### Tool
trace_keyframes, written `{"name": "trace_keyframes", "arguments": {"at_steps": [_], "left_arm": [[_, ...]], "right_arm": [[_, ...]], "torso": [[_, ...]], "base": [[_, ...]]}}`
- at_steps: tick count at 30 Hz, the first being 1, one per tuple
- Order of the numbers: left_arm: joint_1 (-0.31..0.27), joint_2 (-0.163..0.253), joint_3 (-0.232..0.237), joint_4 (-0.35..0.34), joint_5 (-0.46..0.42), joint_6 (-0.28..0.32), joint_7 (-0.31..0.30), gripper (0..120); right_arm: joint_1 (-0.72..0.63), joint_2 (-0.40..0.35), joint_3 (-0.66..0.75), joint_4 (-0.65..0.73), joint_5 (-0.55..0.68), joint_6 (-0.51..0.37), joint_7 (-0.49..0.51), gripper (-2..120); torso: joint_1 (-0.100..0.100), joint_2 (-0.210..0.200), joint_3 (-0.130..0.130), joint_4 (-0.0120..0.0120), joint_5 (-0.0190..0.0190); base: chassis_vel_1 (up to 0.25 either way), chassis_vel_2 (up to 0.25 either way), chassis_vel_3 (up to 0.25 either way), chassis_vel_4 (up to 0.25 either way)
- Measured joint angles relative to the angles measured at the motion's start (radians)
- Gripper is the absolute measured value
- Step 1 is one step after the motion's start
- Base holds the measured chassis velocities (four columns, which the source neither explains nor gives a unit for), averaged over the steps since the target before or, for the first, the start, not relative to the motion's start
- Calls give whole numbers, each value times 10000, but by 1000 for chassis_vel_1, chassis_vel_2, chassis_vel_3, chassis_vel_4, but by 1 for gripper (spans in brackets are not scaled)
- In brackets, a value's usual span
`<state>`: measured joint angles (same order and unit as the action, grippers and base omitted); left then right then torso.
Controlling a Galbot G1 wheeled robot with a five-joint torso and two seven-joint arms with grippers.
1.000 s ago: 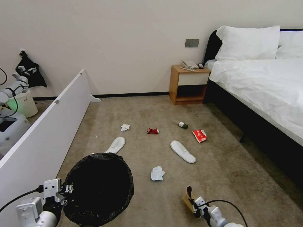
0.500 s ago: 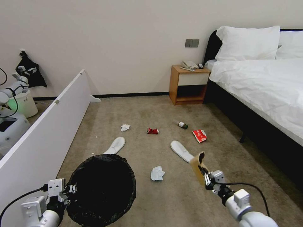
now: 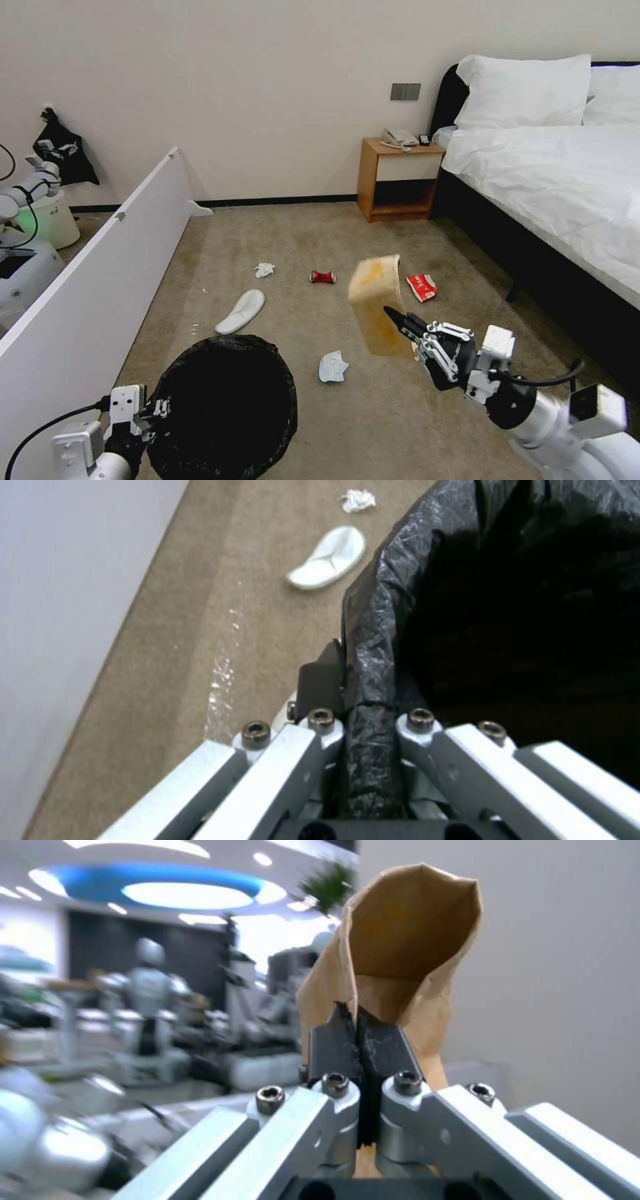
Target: Pick up the trash bin, then pick up the garbage from the floor and place it into the trash bin.
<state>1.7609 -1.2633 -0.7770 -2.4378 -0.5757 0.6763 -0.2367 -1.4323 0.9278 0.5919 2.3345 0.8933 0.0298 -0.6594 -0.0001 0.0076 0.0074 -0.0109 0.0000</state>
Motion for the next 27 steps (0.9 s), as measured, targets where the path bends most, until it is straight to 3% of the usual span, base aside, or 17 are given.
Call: {"name": "trace_keyframes", "arguments": {"at_steps": [9,11,14,27], "left_arm": [[209,-74,34,-6,9,6,-14,3],[212,-111,21,-27,7,4,-16,3],[218,-151,11,-57,6,4,-33,3],[246,-237,-21,-171,-88,25,-61,3]], "right_arm": [[1191,-117,-1283,451,1666,-694,-144,0],[2250,21,-2155,595,2964,-960,-182,0],[3046,213,-2789,577,3551,-1116,-180,0],[4671,709,-5205,-454,3661,-1398,-314,0]], "torso": [[0,-1,0,0,-1],[0,-1,0,-1,-1],[1,-1,1,1,-2],[0,-3,1,0,-1]], "base": [[0,0,0,0],[0,0,0,0],[0,0,0,0],[0,0,0,0]]}}
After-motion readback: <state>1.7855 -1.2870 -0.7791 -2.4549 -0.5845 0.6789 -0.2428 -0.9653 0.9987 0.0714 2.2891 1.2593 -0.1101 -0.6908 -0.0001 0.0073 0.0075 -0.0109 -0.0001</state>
